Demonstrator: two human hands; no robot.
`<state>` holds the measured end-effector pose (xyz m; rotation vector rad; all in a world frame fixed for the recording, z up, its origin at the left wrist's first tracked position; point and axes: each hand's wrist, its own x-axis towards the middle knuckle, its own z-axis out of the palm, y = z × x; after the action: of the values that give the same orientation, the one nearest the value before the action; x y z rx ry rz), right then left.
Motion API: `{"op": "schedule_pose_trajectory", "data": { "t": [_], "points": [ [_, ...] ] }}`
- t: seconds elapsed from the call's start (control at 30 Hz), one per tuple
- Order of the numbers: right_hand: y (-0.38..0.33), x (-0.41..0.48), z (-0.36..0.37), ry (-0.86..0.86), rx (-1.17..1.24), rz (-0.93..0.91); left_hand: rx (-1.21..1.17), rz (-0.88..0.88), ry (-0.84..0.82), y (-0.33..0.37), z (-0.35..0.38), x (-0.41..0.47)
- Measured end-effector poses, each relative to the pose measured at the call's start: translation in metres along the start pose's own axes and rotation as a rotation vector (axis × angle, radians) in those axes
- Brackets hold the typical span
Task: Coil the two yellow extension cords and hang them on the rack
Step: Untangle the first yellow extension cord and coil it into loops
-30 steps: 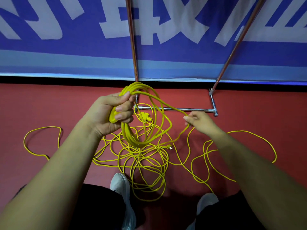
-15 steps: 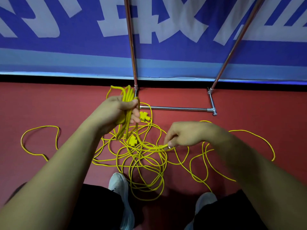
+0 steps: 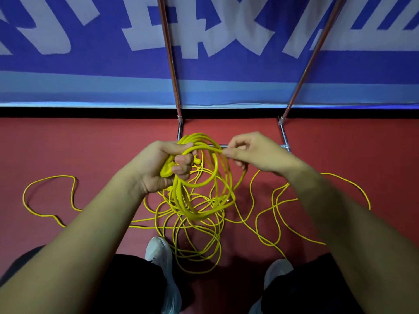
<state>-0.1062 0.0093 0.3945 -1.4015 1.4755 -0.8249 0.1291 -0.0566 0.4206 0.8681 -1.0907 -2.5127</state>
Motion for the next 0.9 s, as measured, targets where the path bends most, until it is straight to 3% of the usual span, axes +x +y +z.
{"op": "schedule_pose_trajectory", "data": {
  "t": [0.1, 0.17, 0.3, 0.37, 0.5, 0.63, 0.7, 0.83, 0.9],
  "points": [
    [0.024, -0.003, -0.017, -0.183, -0.123, 0.083, 0.0, 0.011, 0.082, 0.004, -0.004, 0.0],
    [0.032, -0.004, -0.02, -0.199, -0.201, 0.088, 0.009, 0.023, 0.097, 0.007, -0.004, -0.002],
    [0.019, -0.001, -0.012, 0.035, 0.238, 0.065, 0.089, 0.053, 0.155, 0.015, -0.008, -0.009],
    [0.005, -0.001, -0.012, 0.133, 0.334, 0.022, 0.126, 0.044, 0.178, 0.016, -0.011, -0.011],
    [-0.026, -0.006, 0.003, 0.106, 0.015, -0.128, 0.2, -0.046, 0.123, 0.004, -0.004, -0.012],
    [-0.038, -0.002, 0.034, 0.052, -0.128, -0.241, 0.239, -0.095, 0.089, -0.003, 0.005, -0.009],
    [-0.027, 0.001, 0.025, 0.026, -0.165, -0.186, 0.171, -0.061, 0.104, 0.003, 0.003, -0.011],
    [0.017, -0.003, -0.01, -0.196, -0.428, 0.015, 0.097, 0.053, 0.149, 0.017, -0.005, -0.018],
    [0.027, -0.004, -0.013, -0.101, -0.232, 0.072, 0.134, 0.07, 0.169, 0.019, -0.008, -0.019]
  ]
}}
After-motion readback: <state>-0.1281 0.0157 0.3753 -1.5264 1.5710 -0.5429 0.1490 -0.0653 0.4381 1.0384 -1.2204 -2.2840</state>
